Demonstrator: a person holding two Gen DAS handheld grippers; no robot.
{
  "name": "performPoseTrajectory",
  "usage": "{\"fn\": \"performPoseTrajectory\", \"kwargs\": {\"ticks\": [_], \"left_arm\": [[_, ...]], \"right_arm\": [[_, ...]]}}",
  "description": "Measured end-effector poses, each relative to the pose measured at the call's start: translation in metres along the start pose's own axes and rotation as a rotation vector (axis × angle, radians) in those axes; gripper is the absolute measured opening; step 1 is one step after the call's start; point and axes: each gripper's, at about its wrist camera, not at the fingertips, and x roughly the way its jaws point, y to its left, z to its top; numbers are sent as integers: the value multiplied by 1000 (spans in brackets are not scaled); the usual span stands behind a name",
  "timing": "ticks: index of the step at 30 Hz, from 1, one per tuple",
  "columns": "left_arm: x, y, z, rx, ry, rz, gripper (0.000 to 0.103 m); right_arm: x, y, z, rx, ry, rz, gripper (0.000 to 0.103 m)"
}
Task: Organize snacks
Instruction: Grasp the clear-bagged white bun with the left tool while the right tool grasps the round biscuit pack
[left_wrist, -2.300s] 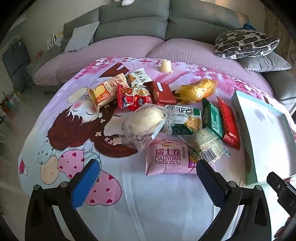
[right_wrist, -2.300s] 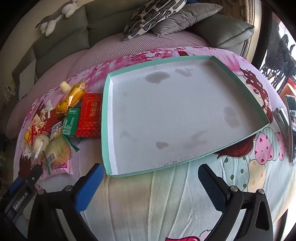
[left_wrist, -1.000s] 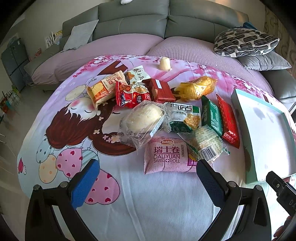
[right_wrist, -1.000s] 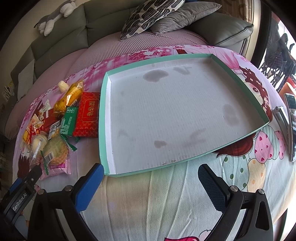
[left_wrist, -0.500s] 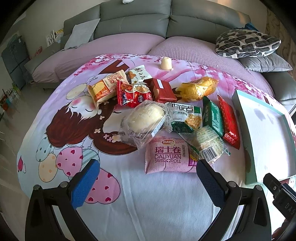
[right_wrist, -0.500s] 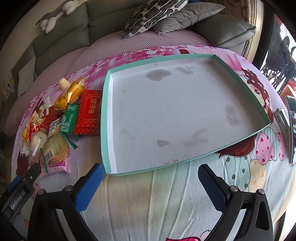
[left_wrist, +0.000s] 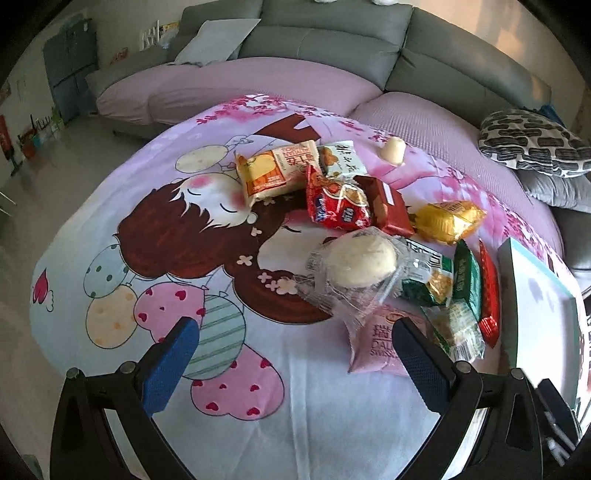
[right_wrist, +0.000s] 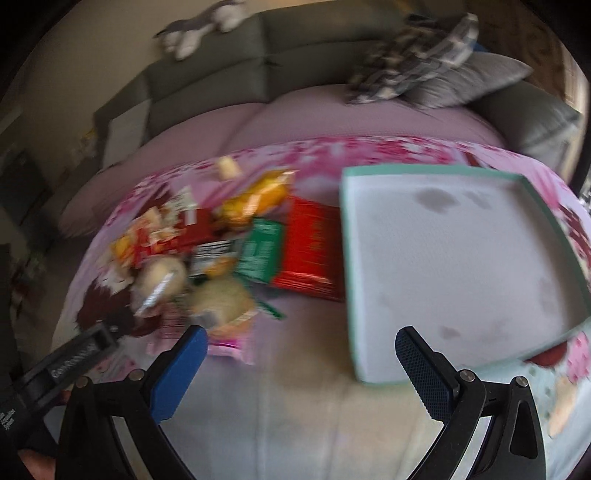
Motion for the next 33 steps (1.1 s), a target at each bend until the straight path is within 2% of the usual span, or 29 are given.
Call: {"fn": "performPoseTrajectory", "kwargs": {"ticks": [4, 7, 12, 15, 23, 30, 33], "left_arm": [[5, 5, 10, -13, -1, 8, 103], [15, 2, 20, 37, 30, 20, 103], [28, -6, 35, 101, 99, -41, 103], [40, -16, 42, 149, 150, -62, 103], [60, -22, 58, 158, 224, -73, 103], [75, -32, 60, 114, 255, -88, 103], [78, -35, 58, 112, 253, -109, 98]], "right_arm": [[17, 23, 3, -56, 18, 40, 103], [30, 34, 4, -91, 42, 47, 103], [49, 46, 7, -132, 79, 44, 103], [57, 47, 10, -128, 92, 52, 103], [61, 50, 20, -107, 88, 93, 102], [67, 50, 19, -102, 117, 112, 89], [68, 50, 18, -95, 126, 136, 83]]}}
